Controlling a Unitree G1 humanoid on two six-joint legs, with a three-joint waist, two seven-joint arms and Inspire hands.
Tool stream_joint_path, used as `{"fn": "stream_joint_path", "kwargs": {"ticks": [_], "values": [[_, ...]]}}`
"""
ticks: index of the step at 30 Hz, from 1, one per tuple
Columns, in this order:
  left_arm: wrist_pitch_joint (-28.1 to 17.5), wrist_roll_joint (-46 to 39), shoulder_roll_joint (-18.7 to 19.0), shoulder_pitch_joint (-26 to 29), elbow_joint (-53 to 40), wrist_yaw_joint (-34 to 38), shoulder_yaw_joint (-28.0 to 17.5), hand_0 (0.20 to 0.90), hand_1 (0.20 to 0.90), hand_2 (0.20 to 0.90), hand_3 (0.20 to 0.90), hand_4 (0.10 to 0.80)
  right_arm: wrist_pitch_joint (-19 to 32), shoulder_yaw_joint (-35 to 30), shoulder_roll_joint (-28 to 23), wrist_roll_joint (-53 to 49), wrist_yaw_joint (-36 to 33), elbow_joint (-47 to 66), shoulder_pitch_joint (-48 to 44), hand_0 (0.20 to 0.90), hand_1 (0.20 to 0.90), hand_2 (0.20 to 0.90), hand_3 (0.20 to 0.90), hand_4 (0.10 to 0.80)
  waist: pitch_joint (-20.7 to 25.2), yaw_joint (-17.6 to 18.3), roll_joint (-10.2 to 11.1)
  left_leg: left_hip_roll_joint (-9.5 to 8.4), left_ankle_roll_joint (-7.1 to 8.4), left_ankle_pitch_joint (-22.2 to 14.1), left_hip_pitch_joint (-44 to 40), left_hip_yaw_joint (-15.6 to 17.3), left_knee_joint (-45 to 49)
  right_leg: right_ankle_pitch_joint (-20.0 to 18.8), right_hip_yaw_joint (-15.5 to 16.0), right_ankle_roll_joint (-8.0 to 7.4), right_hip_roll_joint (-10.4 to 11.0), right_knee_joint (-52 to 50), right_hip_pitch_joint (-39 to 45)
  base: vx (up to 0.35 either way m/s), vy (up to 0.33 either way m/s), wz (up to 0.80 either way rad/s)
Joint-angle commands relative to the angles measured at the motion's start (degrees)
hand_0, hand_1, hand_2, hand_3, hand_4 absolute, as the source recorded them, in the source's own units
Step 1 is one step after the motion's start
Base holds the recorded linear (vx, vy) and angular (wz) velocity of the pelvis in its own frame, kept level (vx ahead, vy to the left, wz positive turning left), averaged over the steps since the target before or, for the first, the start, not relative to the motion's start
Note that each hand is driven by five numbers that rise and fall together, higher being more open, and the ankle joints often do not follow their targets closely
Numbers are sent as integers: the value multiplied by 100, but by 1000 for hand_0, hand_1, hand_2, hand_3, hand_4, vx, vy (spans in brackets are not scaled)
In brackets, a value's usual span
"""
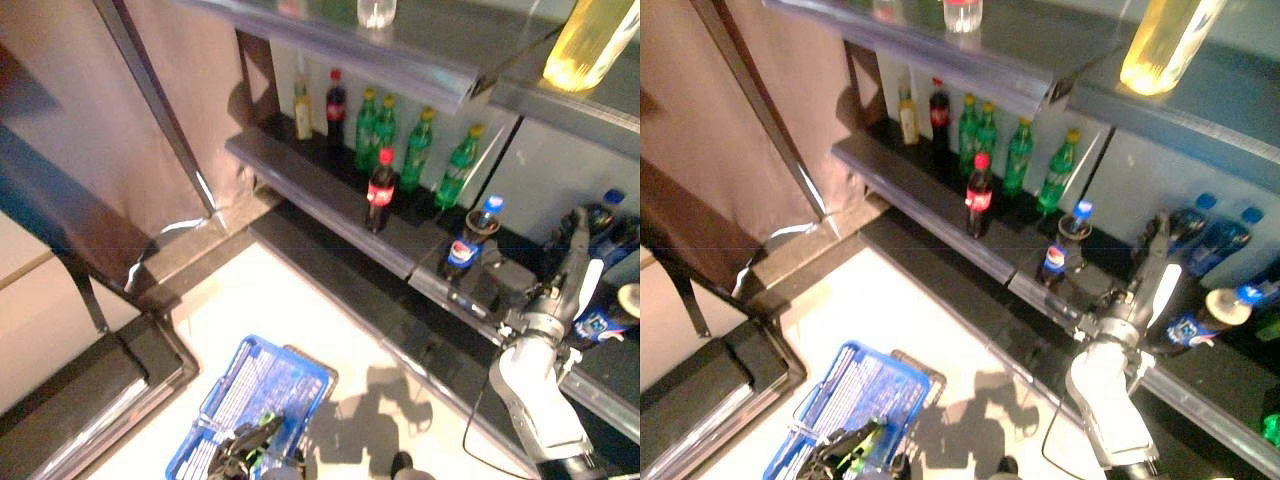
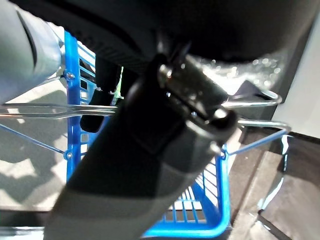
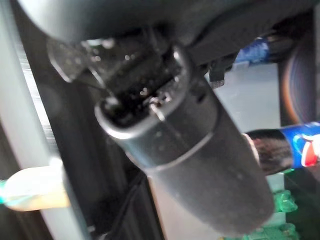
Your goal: Pick up the drink and place into the basket.
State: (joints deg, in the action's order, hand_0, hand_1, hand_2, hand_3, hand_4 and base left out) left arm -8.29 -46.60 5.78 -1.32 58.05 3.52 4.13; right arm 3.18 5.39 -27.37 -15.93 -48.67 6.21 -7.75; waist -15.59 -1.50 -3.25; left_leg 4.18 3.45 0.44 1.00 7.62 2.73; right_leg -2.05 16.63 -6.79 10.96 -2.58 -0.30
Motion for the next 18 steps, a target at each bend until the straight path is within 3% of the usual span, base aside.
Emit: {"fn": "stream_joint_path", "kwargs": {"ticks": [1, 11, 18], "values": [[-149, -241, 404, -339, 30, 147, 390, 300, 300, 300, 200, 100, 598, 63, -351, 157, -454, 357, -1068, 900, 900, 900, 900, 800, -222, -210, 72, -65, -10, -258, 467, -81, 652, 520, 27, 141, 129, -932, -451, -175, 8, 6], [-241, -663, 482, 252, -471, 310, 735, 300, 300, 300, 200, 100, 671, 299, -374, 53, -1012, -430, -2561, 900, 900, 900, 900, 800, -1112, -312, -64, -187, -134, -170, 1438, -145, 1168, 421, -68, 176, 222, -1404, -1371, -151, 13, -3], [-214, -732, 482, 401, -652, 358, 770, 300, 300, 300, 200, 100, 560, 329, -433, -94, -1093, -657, -3042, 900, 900, 900, 900, 800, -1339, -319, -107, -164, -143, -138, 1694, -104, 1334, 407, -114, 197, 226, -1538, -1618, -19, 4, -4]]}}
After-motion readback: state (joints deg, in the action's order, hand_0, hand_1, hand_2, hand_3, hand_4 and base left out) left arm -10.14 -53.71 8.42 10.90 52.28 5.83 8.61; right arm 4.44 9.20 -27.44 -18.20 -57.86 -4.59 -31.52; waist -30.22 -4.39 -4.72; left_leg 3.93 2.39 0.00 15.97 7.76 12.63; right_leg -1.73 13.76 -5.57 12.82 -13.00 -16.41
